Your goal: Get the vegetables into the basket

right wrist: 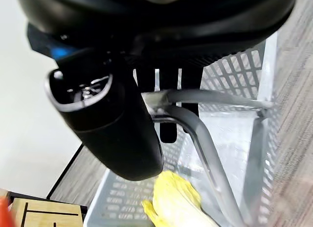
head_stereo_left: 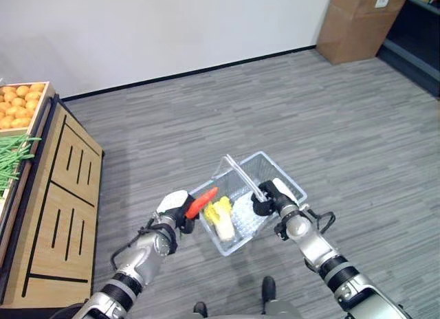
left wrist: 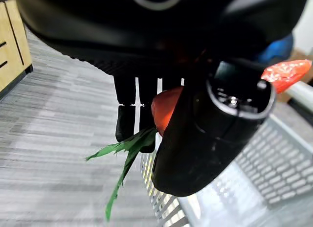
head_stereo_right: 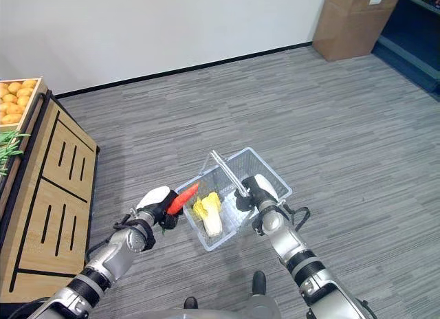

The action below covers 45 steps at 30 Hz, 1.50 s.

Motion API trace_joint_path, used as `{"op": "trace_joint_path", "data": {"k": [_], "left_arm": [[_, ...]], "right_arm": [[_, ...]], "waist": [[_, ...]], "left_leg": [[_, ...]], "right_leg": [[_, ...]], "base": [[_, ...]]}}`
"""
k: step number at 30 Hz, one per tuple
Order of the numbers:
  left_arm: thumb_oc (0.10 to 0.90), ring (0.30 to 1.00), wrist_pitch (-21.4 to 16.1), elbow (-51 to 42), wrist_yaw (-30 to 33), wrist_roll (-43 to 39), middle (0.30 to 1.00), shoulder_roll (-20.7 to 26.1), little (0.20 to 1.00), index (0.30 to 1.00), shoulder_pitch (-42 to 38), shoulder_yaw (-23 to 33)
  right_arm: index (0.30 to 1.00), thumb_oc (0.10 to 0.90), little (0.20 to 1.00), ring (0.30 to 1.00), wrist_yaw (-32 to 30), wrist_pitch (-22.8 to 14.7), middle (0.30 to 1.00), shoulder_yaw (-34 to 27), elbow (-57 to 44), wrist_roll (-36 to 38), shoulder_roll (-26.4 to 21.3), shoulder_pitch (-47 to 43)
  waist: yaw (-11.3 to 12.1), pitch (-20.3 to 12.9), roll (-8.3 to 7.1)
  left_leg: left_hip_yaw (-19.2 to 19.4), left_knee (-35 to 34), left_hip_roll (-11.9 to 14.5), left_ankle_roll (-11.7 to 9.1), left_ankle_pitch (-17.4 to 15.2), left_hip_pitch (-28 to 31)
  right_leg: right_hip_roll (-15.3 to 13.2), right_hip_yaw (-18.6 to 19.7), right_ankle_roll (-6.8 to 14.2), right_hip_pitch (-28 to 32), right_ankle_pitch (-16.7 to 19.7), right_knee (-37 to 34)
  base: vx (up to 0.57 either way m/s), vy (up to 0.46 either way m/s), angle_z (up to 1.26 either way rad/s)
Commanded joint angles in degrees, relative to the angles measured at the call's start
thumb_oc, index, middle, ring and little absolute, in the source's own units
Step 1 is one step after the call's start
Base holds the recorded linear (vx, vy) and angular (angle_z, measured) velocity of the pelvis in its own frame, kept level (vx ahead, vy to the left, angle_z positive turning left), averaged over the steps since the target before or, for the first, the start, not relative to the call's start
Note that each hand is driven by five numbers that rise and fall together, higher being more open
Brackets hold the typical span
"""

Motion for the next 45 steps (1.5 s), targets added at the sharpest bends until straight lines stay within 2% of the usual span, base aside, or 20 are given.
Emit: {"op": "trace_joint_path", "data": {"k": [1,7,8,11,12,13,18,19,22,32,33,35,36,37,38,40,42,45], "left_arm": [[0.4,0.3,-0.4,8.4,-0.3,6.2,0.3,0.3,0.3,0.3,-7.4,-3.1],[0.4,0.3,-0.4,18.0,-2.1,11.1,0.3,-3.8,0.3,0.3,-11.4,-7.4],[0.4,0.3,-0.7,20.1,-2.5,11.9,0.3,-4.9,0.3,0.3,-13.5,-9.0],[0.4,0.3,-1.1,22.7,-2.8,12.8,0.3,-6.2,0.3,0.3,-15.2,-10.6],[0.4,0.3,-1.4,25.0,-3.6,14.6,0.3,-7.5,0.3,0.3,-16.7,-12.7],[0.4,0.3,-1.7,26.1,-3.9,15.7,0.3,-8.1,0.3,0.3,-17.5,-13.8],[0.408,0.311,-3.4,27.6,-4.5,18.4,0.311,-10.2,0.311,0.311,-20.6,-18.3],[0.9,1.0,-4.1,26.8,-4.7,19.6,1.0,-10.4,1.0,1.0,-21.2,-19.8],[0.9,1.0,-5.3,23.4,-5.4,20.1,1.0,-9.5,1.0,1.0,-20.7,-20.6],[0.9,1.0,-5.8,20.2,-6.1,18.0,1.0,-8.5,1.0,1.0,-19.9,-20.1],[0.9,1.0,-4.8,15.1,-5.2,12.0,1.0,-6.4,1.0,1.0,-17.9,-16.4],[0.9,1.0,-4.6,13.7,-5.2,9.2,1.0,-4.8,1.0,1.0,-15.7,-14.3],[0.9,1.0,-4.5,13.5,-5.3,9.1,1.0,-4.7,1.0,1.0,-15.6,-14.3],[0.9,1.0,-4.6,9.4,-5.8,7.6,1.0,-2.9,1.0,1.0,-14.5,-12.8],[0.9,1.0,-4.6,4.0,-6.5,5.2,1.0,0.6,1.0,1.0,-11.6,-10.0],[0.9,1.0,-4.2,-1.7,-6.1,0.9,1.0,4.1,1.0,1.0,-7.5,-5.6],[0.9,1.0,-4.0,-4.6,-6.3,-1.2,1.0,6.2,1.0,1.0,-4.3,-2.9],[0.9,1.0,-3.4,1.5,-4.4,-4.8,1.0,5.5,1.0,1.0,-0.8,0.3]], "right_arm": [[0.3,0.4,0.3,0.3,0.1,-9.0,0.3,0.6,-11.2,-0.7,2.0,-6.2],[0.3,0.4,0.3,0.3,3.2,-10.0,0.3,4.1,-18.3,-1.0,1.0,-6.2],[0.3,0.4,0.3,0.3,4.2,-10.8,0.3,5.6,-20.8,1.8,1.4,-5.8],[0.3,0.4,0.3,0.3,6.0,-10.9,0.3,7.9,-21.8,5.3,2.2,-5.3],[0.3,0.4,0.3,0.3,7.9,-11.0,0.3,10.3,-22.2,9.5,3.0,-4.9],[0.3,0.4,0.3,0.3,8.6,-11.2,0.3,11.3,-23.0,10.2,2.9,-5.7],[0.3,0.4,0.3,0.3,9.1,-12.1,0.3,13.9,-23.2,16.6,3.6,-7.3],[0.3,0.4,0.3,0.3,9.9,-12.1,0.3,14.8,-22.8,18.2,3.8,-7.5],[0.3,0.4,0.3,0.3,10.1,-12.8,0.3,15.2,-22.8,22.1,3.8,-8.2],[0.3,0.4,0.3,0.3,10.4,-13.4,0.3,15.0,-21.7,20.6,3.6,-8.5],[0.3,0.4,0.3,0.3,8.7,-12.2,0.3,13.2,-17.1,15.5,2.9,-6.4],[0.3,0.4,0.3,0.3,8.1,-11.0,0.3,11.5,-13.1,11.3,2.3,-4.3],[0.3,0.4,0.3,0.3,8.1,-11.1,0.3,11.5,-13.1,11.2,2.4,-4.3],[0.3,0.4,0.3,0.3,7.3,-10.4,0.3,10.1,-10.8,10.0,2.2,-3.1],[0.3,0.4,0.3,0.3,6.4,-8.8,0.3,7.0,-5.3,8.5,2.2,-0.5],[0.3,0.4,0.3,0.3,5.3,-7.9,0.3,2.6,1.0,7.4,2.3,1.5],[0.3,0.4,0.3,0.3,4.3,-7.3,0.3,-0.4,4.5,5.6,1.6,2.7],[0.3,0.4,0.3,0.3,2.0,-5.9,0.3,-4.2,16.8,0.4,0.2,3.0]], "waist": [[-0.9,-3.1,-2.01],[-2.8,-3.1,-0.76],[-3.9,-3.0,-0.09],[-4.7,-2.7,0.63],[-5.2,-2.5,1.04],[-5.3,-2.4,1.24],[-6.0,-2.2,1.44],[-5.9,-2.1,1.26],[-5.3,-2.0,0.9],[-4.2,-1.9,0.2],[-3.1,-1.4,-0.23],[-2.6,-1.5,-0.46],[-2.6,-1.7,-0.4],[-2.2,-1.8,-0.42],[-1.4,-2.0,-0.56],[-0.4,-2.1,-0.88],[0.3,-2.1,-1.16],[1.3,-2.5,-2.19]], "left_leg": [[1.1,3.1,1.4,-1.3,-1.4,-2.7],[2.5,2.7,1.7,-1.6,-1.3,-2.3],[3.1,2.7,1.9,-1.8,-1.2,-2.3],[3.6,2.8,2.0,-2.0,-1.1,-2.5],[3.9,2.9,2.0,-2.0,-1.1,-2.4],[4.1,2.9,2.0,-2.1,-1.1,-2.3],[4.4,2.8,2.1,-2.2,-1.0,-2.1],[4.4,2.9,2.0,-2.2,-0.3,-2.5],[4.1,2.6,2.1,-2.2,-0.1,-2.7],[3.3,2.0,2.0,-2.0,-0.4,-2.3],[2.8,2.1,1.7,-1.9,0.3,-2.9],[2.3,2.0,1.7,-1.8,0.4,-3.1],[2.3,1.8,1.7,-1.8,-0.1,-2.8],[2.0,1.8,1.7,-1.8,-0.1,-2.8],[1.5,1.8,1.6,-1.6,-0.2,-2.7],[1.0,1.8,1.5,-1.6,-0.3,-2.5],[0.4,1.6,1.4,-1.5,-0.3,-2.3],[-0.6,1.4,1.2,-1.4,-0.2,-2.4]], "right_leg": [[-3.2,1.9,3.7,2.3,-6.8,2.0],[-2.8,3.1,3.7,1.6,-6.8,2.2],[-2.8,3.6,3.7,1.3,-6.7,2.3],[-2.8,4.0,3.7,0.9,-6.5,2.2],[-2.8,4.0,3.7,0.9,-6.5,2.2],[-2.8,4.0,3.7,1.0,-6.5,2.2],[-2.8,4.0,3.7,1.2,-6.5,2.1],[-2.9,3.9,3.6,0.9,-6.0,2.2],[-2.9,3.6,3.7,0.9,-5.9,2.3],[-3.2,2.7,3.8,1.6,-6.3,2.1],[-3.2,2.2,3.7,1.3,-5.6,2.3],[-3.3,1.9,3.7,1.4,-5.7,2.2],[-3.2,1.9,3.9,1.7,-6.1,2.1],[-3.2,1.7,3.9,1.9,-6.2,2.0],[-3.3,1.2,3.9,2.4,-6.2,1.9],[-3.4,0.6,3.9,3.1,-6.3,1.6],[-3.5,0.1,3.9,3.6,-6.5,1.5],[-3.5,-0.5,3.8,3.9,-6.6,1.5]], "base": [[-0.02,-0.014,-0.27],[-0.01,-0.015,-0.17],[-0.04,-0.024,-0.23],[-0.04,-0.023,-0.14],[-0.02,-0.017,-0.19],[-0.02,-0.021,-0.06],[-0.01,-0.005,0.0],[-0.06,-0.023,0.0],[-0.01,-0.006,0.0],[-0.01,0.002,0.04],[-0.07,0.005,0.07],[-0.01,0.007,0.06],[0.05,0.009,0.23],[0.08,0.009,0.27],[0.05,0.011,0.2],[0.06,0.02,0.15],[0.05,0.022,0.23],[0.04,0.026,0.12]]}}
